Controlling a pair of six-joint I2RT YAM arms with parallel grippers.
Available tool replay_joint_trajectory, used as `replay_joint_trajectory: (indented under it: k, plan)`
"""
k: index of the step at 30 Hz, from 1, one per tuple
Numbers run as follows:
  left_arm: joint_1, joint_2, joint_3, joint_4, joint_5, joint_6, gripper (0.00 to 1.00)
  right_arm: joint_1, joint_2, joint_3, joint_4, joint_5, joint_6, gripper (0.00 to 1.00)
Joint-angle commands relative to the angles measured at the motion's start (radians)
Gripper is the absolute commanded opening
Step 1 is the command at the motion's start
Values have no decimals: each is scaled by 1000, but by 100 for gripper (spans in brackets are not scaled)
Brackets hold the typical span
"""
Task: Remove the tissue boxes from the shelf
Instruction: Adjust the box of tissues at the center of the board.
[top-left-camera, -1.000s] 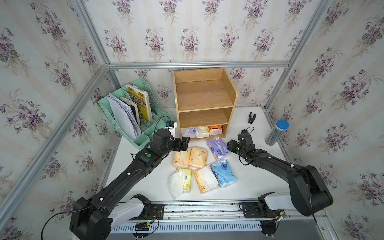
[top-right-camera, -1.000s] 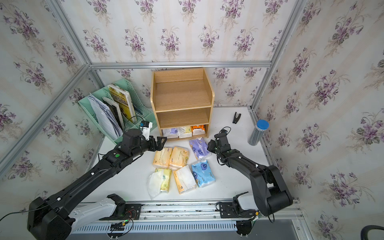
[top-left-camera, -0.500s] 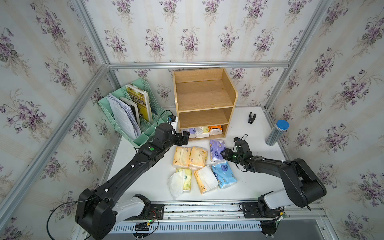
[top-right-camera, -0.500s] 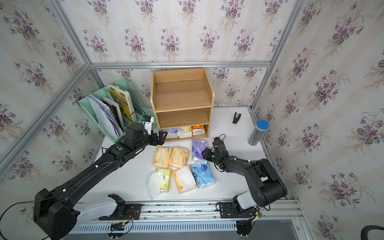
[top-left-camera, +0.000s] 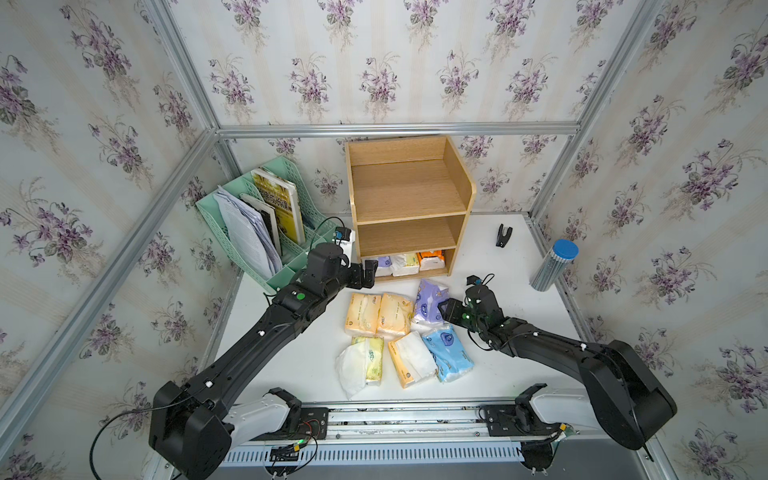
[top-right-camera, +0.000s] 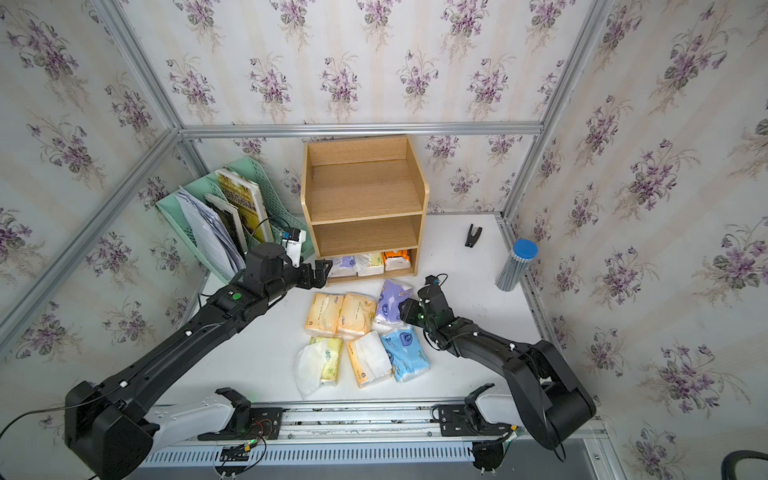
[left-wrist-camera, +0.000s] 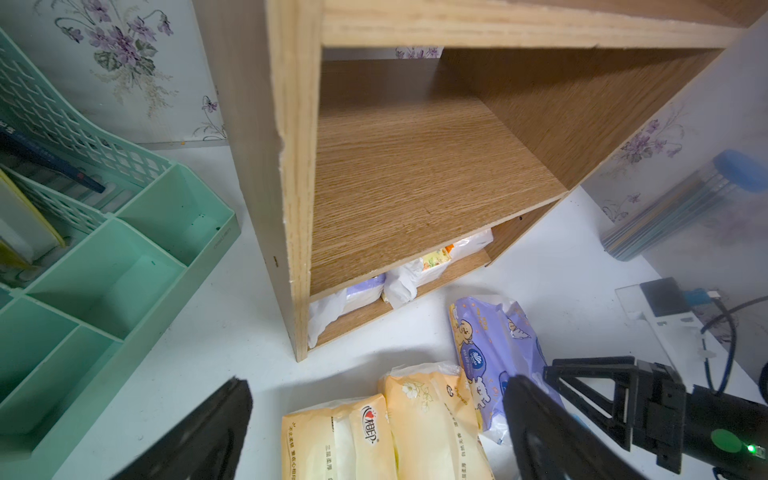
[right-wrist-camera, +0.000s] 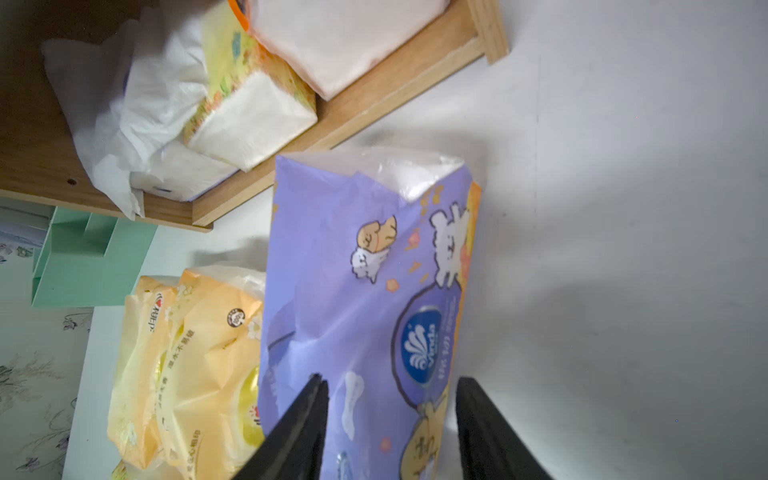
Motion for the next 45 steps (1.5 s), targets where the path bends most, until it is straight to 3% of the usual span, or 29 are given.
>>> replay_joint_trajectory:
  k: [1,8,13,21,28,34,38,41,45]
  plan:
    - [14,-9,-11,4,-7,11,99,-34,22,53,-70,77,-43,55]
    - [27,-8,-26,5,6,3,99,-67,207,197,-71,-8,-85,57]
    - [28,-7,-30,5,6,-1,99,-62,285,208,-1,-74,-104,56]
    - [28,1,-26,3,7,-11,99,-19,322,244,-21,-62,-224,44]
    - [29,22,-9,5,7,-18,99,3,292,234,-61,14,-270,44]
    - [30,54,31,20,-1,-7,99,2,71,150,-14,21,-193,47]
    - [36,86,41,68,7,-10,99,3,-59,72,107,-16,-31,48]
    - [37,122,54,104,27,-12,99,12,-82,15,262,-53,93,48]
    - [36,165,92,112,44,-16,99,119,-8,69,321,8,136,49]
